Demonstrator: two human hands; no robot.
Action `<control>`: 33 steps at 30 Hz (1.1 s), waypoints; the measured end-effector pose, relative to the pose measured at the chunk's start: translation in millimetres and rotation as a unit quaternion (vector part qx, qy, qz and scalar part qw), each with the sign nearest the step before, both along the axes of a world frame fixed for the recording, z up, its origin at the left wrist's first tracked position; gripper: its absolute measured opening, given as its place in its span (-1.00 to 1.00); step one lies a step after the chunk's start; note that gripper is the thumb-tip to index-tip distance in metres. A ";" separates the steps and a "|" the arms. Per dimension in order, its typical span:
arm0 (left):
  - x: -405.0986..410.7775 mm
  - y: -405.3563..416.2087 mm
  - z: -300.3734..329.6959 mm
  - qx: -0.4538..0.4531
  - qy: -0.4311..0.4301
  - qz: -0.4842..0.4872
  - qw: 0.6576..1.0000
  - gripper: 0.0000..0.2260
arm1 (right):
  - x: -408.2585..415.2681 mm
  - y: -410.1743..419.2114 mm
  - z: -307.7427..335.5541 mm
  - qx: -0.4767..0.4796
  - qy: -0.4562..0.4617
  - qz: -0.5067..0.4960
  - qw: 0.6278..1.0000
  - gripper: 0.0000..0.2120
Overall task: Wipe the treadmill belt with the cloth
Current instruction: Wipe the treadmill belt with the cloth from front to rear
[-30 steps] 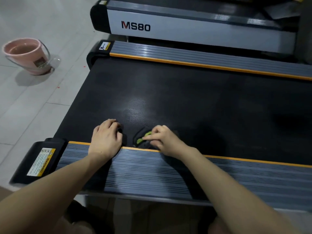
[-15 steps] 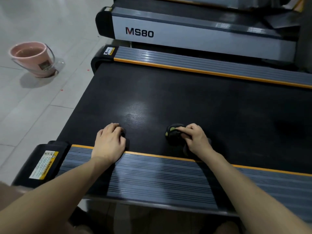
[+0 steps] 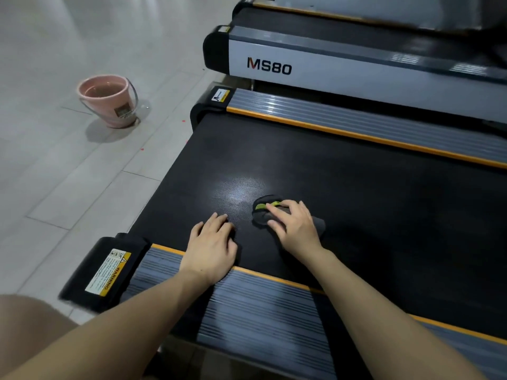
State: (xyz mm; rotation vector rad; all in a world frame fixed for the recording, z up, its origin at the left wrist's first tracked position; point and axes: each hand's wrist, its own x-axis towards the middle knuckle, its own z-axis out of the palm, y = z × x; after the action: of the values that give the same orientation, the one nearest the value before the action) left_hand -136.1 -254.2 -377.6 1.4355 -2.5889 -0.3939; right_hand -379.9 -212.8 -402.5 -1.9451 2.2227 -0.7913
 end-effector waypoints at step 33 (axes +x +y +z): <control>-63.1 -299.2 -27.7 -0.036 0.041 -0.034 0.998 -0.52 | -109.3 -329.4 -13.4 -0.062 0.033 -0.073 0.995 -0.78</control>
State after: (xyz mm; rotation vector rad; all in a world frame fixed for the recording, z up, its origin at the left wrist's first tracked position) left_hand -199.2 -553.5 -405.3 1.2842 -2.5645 -0.3575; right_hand -489.2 -542.1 -415.9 -1.9045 2.4333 -0.9163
